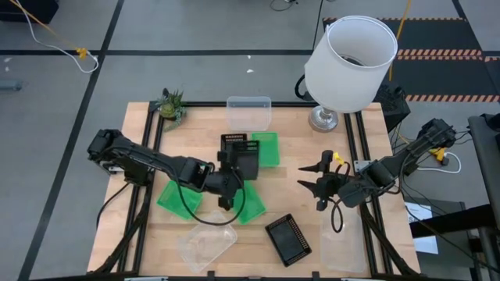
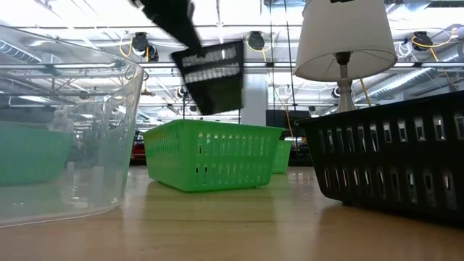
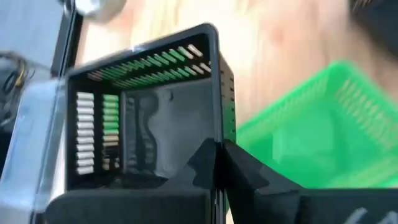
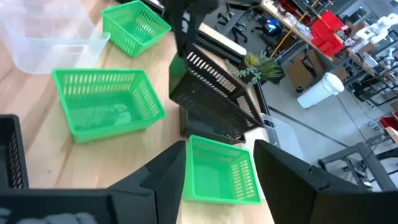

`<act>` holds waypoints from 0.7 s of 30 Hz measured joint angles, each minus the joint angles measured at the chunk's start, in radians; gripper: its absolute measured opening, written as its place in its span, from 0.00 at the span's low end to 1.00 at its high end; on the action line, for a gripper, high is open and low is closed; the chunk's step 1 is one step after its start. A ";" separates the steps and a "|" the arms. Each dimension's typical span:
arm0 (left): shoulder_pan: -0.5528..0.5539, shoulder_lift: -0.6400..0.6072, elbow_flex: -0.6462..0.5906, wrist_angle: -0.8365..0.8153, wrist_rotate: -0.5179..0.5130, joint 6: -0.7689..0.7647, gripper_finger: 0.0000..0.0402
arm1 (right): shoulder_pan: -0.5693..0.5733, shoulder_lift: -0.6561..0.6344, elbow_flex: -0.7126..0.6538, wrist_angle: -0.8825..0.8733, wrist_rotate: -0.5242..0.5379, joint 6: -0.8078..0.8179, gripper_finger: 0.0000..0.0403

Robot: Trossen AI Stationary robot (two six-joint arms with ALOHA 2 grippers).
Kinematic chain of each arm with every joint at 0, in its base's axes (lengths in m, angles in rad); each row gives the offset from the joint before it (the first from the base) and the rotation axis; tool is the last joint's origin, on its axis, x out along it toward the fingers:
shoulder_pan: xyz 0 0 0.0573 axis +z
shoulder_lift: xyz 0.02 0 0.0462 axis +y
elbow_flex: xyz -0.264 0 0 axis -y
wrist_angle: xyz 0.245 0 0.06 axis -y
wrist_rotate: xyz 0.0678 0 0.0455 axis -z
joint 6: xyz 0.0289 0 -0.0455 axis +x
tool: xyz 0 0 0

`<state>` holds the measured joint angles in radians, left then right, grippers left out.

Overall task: Stack baskets by color
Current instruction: Stack the middle black bin on the top left black bin

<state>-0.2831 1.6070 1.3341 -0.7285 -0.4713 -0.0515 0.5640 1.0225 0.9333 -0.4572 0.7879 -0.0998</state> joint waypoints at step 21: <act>0.055 0.010 -0.158 0.033 -0.095 -0.025 0.02 | 0.000 0.000 0.000 -0.020 -0.003 0.010 0.45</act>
<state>-0.2280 1.6165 1.1760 -0.6953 -0.5659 -0.0770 0.5636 1.0229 0.9333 -0.4768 0.7853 -0.0900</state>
